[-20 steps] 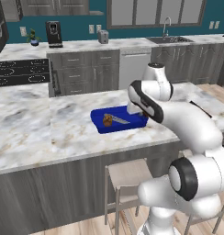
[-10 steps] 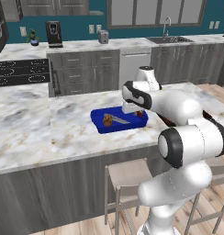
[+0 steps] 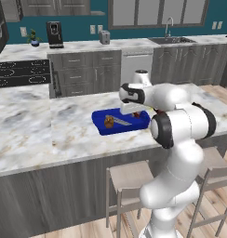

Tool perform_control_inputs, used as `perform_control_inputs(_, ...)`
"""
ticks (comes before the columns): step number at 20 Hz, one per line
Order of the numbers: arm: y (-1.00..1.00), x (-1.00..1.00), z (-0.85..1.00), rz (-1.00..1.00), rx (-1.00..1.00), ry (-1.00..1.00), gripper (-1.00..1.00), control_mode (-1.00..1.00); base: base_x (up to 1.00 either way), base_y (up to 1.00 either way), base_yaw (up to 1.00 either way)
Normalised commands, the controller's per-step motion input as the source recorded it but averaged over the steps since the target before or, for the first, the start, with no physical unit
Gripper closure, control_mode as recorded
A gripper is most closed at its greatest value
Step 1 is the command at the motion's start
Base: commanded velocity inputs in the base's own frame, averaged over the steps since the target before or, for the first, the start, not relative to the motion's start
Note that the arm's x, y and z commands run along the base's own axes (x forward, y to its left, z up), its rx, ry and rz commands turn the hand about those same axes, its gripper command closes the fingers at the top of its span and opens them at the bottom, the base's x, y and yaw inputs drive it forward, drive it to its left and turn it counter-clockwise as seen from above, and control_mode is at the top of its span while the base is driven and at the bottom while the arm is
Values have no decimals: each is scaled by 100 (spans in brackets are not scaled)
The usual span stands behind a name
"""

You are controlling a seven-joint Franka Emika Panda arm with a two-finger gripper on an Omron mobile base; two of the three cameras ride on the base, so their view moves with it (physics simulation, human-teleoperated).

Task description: Gather the eggplant and broccoli from the fridge and place them on a tray on the dining counter. Then gather the chicken drumsticks from the fridge and place them on the other tray.

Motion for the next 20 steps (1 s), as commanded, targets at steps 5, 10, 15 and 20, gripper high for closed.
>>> perform_control_inputs(5,0,58,-30,0,0,5,100,-100,0,0,0)
perform_control_inputs(10,0,52,-29,0,0,4,100,-100,0,0,0)
perform_control_inputs(15,0,48,-30,0,0,3,100,-100,0,0,0)
perform_control_inputs(20,2,41,-34,0,-1,3,100,-100,0,0,0)
